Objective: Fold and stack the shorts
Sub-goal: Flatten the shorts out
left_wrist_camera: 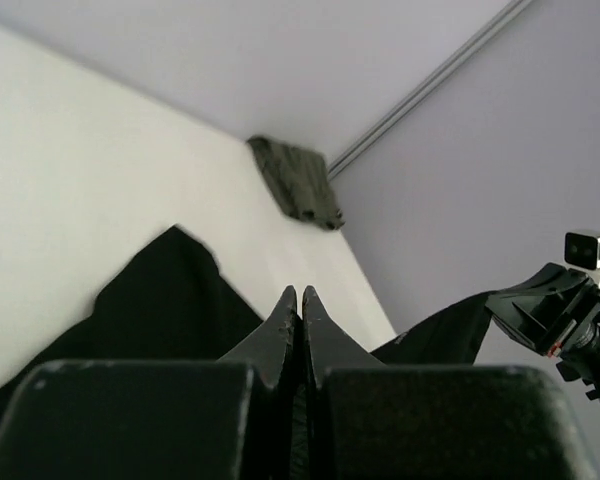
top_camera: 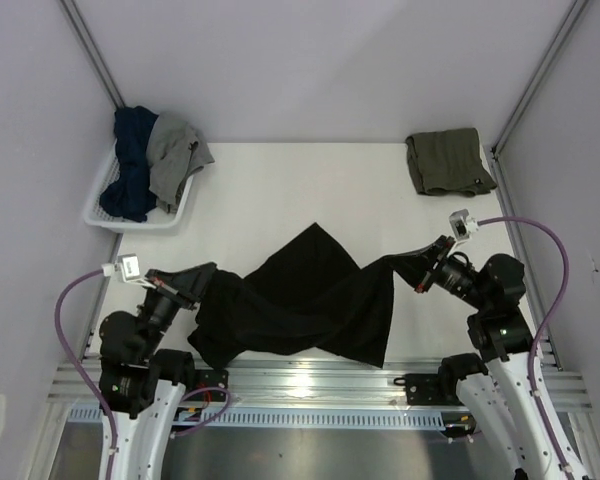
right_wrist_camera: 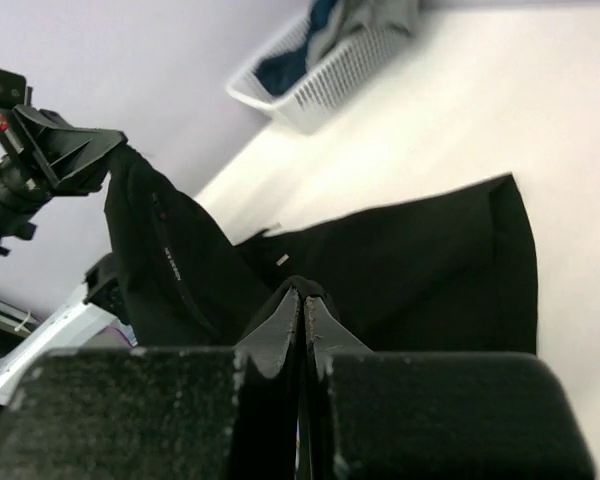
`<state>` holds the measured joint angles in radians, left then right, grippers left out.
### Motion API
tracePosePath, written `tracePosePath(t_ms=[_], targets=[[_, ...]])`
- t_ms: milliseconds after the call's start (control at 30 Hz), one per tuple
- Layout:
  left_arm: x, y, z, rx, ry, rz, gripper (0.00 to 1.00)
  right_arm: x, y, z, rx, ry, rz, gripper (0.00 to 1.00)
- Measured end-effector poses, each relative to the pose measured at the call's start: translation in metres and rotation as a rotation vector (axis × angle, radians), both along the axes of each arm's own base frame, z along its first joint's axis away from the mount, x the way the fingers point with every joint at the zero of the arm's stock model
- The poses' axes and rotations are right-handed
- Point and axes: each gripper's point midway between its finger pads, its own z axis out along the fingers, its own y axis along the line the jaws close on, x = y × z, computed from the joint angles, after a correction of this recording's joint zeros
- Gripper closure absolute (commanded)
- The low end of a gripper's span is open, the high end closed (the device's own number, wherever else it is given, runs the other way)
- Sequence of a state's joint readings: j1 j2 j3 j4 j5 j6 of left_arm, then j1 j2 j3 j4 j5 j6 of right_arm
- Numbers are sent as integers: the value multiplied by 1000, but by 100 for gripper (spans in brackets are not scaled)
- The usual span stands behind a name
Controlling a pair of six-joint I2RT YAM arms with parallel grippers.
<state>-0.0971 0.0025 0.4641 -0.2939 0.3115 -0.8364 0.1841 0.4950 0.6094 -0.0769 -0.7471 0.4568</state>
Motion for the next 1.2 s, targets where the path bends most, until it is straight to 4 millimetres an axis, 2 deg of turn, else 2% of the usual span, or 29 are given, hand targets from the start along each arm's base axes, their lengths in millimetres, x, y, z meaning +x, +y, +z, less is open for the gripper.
tracePosePath(t_ms=[167,333,400,533,633,700,767,867,933,967,1000,1067,1133,1200], targets=[[0,0,-52,20,213,1,100,28,2,-38,-36,132,-25,100],[-5,1,-74,1,325,13,100,68,9,-59,-54,227,-31,100],[-7,0,-79,-23,366,8,100,86,14,-62,-58,255,-25,100],[-13,-1,-81,-33,399,3,100,115,27,-59,-48,254,-2,100],[-16,-1,-60,-34,345,-3,100,133,34,-60,-40,273,8,100],[-10,-4,-43,-39,309,-17,100,155,36,-50,-26,276,12,100],[12,-10,-32,-40,297,-28,100,180,37,-36,-12,261,10,100],[54,-17,-37,-26,350,-29,100,218,32,-7,15,221,-2,100],[89,-22,-43,-15,409,-26,100,253,23,24,45,171,-8,100],[104,-24,-39,-15,409,-25,100,272,14,37,66,150,-18,100],[128,-28,-40,-13,437,-29,100,289,5,53,94,129,-21,100],[181,-41,-19,-20,418,-56,100,319,-25,75,144,89,-61,100],[240,-57,12,-35,361,-101,100,329,-55,85,168,95,-106,100],[287,-73,45,-45,286,-151,100,329,-84,101,176,70,-157,100]])
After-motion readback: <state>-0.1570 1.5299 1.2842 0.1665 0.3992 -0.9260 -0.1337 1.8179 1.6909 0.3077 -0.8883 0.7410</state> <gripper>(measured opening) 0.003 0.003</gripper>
